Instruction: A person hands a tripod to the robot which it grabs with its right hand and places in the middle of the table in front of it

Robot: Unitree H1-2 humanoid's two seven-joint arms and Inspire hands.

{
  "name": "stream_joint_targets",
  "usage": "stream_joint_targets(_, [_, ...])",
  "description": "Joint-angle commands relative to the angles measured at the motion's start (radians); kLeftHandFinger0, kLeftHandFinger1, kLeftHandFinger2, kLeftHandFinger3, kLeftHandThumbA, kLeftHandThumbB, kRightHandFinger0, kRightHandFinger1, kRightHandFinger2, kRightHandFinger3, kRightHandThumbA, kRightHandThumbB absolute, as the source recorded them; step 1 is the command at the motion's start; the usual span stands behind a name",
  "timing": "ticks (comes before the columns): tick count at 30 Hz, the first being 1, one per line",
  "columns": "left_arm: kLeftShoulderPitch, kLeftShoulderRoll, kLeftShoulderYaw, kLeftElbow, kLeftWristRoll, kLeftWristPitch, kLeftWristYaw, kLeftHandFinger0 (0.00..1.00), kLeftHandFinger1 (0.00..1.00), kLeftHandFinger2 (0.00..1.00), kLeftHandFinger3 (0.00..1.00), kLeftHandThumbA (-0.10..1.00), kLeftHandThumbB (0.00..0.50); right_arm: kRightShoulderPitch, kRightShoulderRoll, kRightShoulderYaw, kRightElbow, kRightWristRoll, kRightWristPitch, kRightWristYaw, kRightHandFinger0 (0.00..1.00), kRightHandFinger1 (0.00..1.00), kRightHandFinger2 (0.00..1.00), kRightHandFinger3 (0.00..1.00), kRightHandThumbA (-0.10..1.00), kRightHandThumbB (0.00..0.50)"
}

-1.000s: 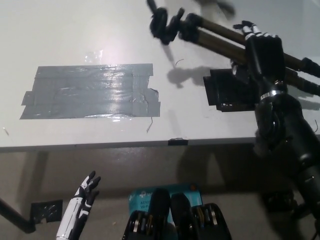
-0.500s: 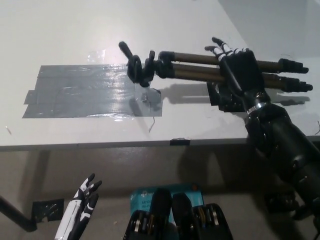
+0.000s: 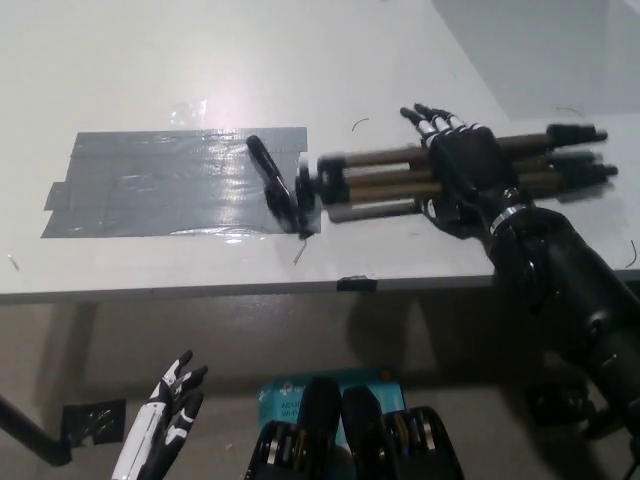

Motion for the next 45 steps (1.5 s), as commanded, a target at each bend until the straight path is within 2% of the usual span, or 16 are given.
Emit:
stream_joint_targets(1, [0.011, 0.012, -0.005, -0.025, -0.019, -0.021, -0.025, 0.89, 0.90, 0.87, 1.00, 0.88, 0.220, -0.110, -0.117, 0.013, -0.509, 0.373, 0.259, 0.807, 1.00, 1.00, 1.00, 1.00, 0.89, 0.500])
stream_joint_targets(7, [0.024, 0.013, -0.006, -0.045, -0.040, -0.009, -0.038, 0.88, 0.90, 0.85, 1.00, 0.87, 0.217, -0.159, -0.174, 0.048, -0.707, 0.596, 0.428, 1.068, 1.00, 1.00, 1.00, 1.00, 0.85, 0.500])
stream_joint_targets(11, [0.034, 0.014, -0.003, -0.050, -0.041, -0.010, -0.036, 0.87, 0.89, 0.84, 1.00, 0.86, 0.209, -0.196, -0.186, 0.020, -0.752, 0.801, 0.573, 1.205, 1.00, 1.00, 1.00, 1.00, 0.74, 0.500])
stream_joint_targets(17, [0.035, 0.020, -0.007, -0.036, -0.036, -0.032, -0.039, 0.87, 0.88, 0.85, 1.00, 0.87, 0.200, -0.195, -0.225, -0.068, -0.744, 0.982, 0.585, 1.251, 1.00, 1.00, 1.00, 1.00, 0.74, 0.500])
stream_joint_targets(19, [0.032, 0.019, -0.006, -0.030, -0.036, -0.032, -0.038, 0.87, 0.88, 0.85, 1.00, 0.86, 0.206, -0.202, -0.244, -0.113, -0.782, 1.007, 0.582, 1.227, 1.00, 1.00, 1.00, 1.00, 0.86, 0.500])
stream_joint_targets(23, [0.026, 0.018, -0.005, -0.028, -0.035, -0.030, -0.036, 0.86, 0.86, 0.84, 1.00, 0.87, 0.207, -0.185, -0.274, -0.279, -0.893, 1.137, 0.581, 1.105, 1.00, 1.00, 1.00, 1.00, 0.82, 0.500])
stream_joint_targets(28, [0.013, 0.012, -0.006, -0.018, -0.039, -0.032, -0.037, 0.85, 0.85, 0.83, 1.00, 0.86, 0.210, -0.071, -0.340, -0.429, -1.134, 1.263, 0.545, 0.922, 1.00, 1.00, 1.00, 1.00, 0.98, 0.500])
stream_joint_targets(31, [0.004, 0.017, -0.003, -0.019, -0.032, -0.030, -0.033, 0.83, 0.88, 0.93, 1.00, 0.87, 0.222, 0.021, -0.350, -0.520, -1.277, 1.400, 0.581, 0.814, 1.00, 1.00, 1.00, 1.00, 1.00, 0.494])
stream_joint_targets(32, [0.005, 0.017, -0.003, -0.018, -0.029, -0.032, -0.031, 0.85, 0.94, 0.99, 1.00, 0.90, 0.237, 0.049, -0.352, -0.531, -1.315, 1.430, 0.584, 0.773, 1.00, 1.00, 1.00, 1.00, 1.00, 0.499])
stream_joint_targets(33, [0.005, 0.017, -0.003, -0.016, -0.027, -0.034, -0.030, 0.85, 0.94, 0.99, 1.00, 0.90, 0.237, 0.068, -0.354, -0.537, -1.339, 1.450, 0.584, 0.745, 1.00, 1.00, 1.00, 1.00, 1.00, 0.499])
stream_joint_targets(35, [0.003, 0.012, -0.008, -0.009, -0.008, -0.035, -0.020, 0.95, 1.00, 1.00, 1.00, 1.00, 0.270, 0.139, -0.364, -0.561, -1.443, 1.493, 0.585, 0.652, 1.00, 1.00, 1.00, 1.00, 1.00, 0.500])
stream_joint_targets(36, [-0.013, 0.008, -0.010, 0.001, -0.006, -0.034, -0.019, 1.00, 1.00, 1.00, 1.00, 1.00, 0.287, 0.195, -0.381, -0.579, -1.528, 1.458, 0.561, 0.598, 1.00, 1.00, 1.00, 1.00, 1.00, 0.499])
stream_joint_targets(38, [-0.012, 0.012, -0.012, 0.001, -0.003, -0.035, -0.022, 1.00, 1.00, 1.00, 1.00, 1.00, 0.308, 0.338, -0.389, -0.584, -1.628, 1.487, 0.483, 0.495, 1.00, 1.00, 1.00, 1.00, 0.98, 0.475])
stream_joint_targets(41, [-0.010, 0.015, -0.017, 0.010, 0.006, -0.049, -0.023, 1.00, 1.00, 1.00, 1.00, 1.00, 0.301, 0.497, -0.357, -0.574, -1.672, 1.537, 0.402, 0.410, 1.00, 1.00, 1.00, 1.00, 0.95, 0.500])
stream_joint_targets(42, [-0.011, 0.014, -0.019, 0.009, 0.000, -0.045, -0.029, 1.00, 1.00, 1.00, 1.00, 1.00, 0.301, 0.577, -0.320, -0.559, -1.666, 1.513, 0.325, 0.408, 1.00, 1.00, 1.00, 1.00, 1.00, 0.500])
stream_joint_targets(45, [-0.015, 0.016, -0.019, 0.012, -0.001, -0.044, -0.032, 1.00, 1.00, 1.00, 1.00, 1.00, 0.302, 0.762, -0.225, -0.528, -1.638, 1.483, 0.176, 0.407, 1.00, 1.00, 1.00, 1.00, 0.95, 0.476])
